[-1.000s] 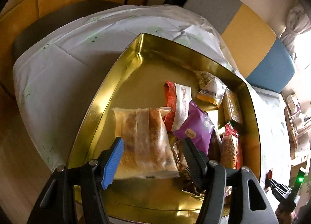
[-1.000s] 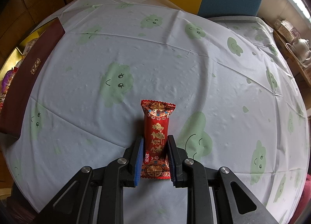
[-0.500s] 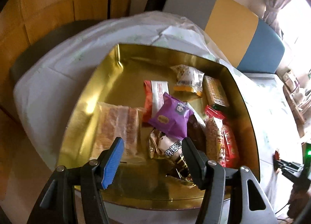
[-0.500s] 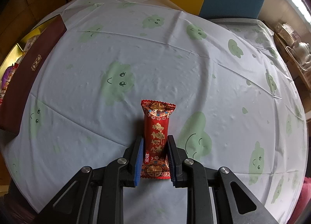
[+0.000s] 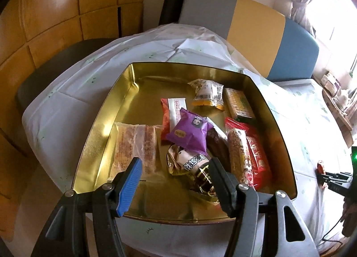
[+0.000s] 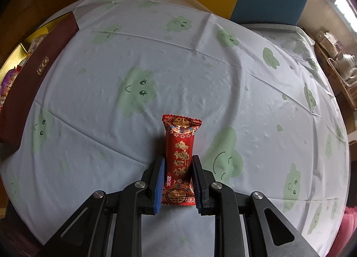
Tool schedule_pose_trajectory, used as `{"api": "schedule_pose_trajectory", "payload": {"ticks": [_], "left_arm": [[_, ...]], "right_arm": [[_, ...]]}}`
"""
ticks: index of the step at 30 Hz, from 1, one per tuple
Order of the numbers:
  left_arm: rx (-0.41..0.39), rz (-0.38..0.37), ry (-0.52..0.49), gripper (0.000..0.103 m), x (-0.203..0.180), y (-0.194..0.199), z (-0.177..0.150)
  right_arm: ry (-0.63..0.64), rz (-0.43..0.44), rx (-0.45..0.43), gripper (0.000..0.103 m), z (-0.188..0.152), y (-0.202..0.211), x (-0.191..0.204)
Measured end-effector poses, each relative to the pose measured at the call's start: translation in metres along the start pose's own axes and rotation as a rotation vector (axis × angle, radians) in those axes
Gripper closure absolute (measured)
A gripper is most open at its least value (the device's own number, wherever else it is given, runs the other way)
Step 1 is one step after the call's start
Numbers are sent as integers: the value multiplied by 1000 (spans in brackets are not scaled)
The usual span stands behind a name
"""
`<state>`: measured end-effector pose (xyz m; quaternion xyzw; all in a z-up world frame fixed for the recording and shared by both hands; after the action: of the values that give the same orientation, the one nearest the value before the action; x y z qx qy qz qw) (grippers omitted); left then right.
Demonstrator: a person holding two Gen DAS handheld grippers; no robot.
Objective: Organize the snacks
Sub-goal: 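Carry the red candy into the gold tray and open the right gripper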
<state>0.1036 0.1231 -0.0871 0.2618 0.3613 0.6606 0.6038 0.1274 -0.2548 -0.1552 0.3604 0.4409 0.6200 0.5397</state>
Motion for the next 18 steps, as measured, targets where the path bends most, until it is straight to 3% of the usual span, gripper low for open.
{"api": "schedule_pose_trajectory", "payload": {"ticks": [7, 18], "left_arm": [[-2, -1, 7, 41, 5, -1, -3], [-12, -2, 21, 41, 13, -2, -7]], "right_arm": [[-20, 48, -8, 81, 8, 15, 12], [42, 181, -94, 81, 29, 56, 80]]}}
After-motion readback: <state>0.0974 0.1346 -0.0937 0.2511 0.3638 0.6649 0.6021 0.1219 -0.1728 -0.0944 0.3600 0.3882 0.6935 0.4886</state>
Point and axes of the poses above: each gripper's, at about its wrist camera, not at the fingertips, and y roughly against the way its jaws point, x to its left, z to its top, the point moved 10 cm from there along -y, roughly the way its jaws point, and after that the axes turned 3 degrees about -y, right-handed, at the moved point
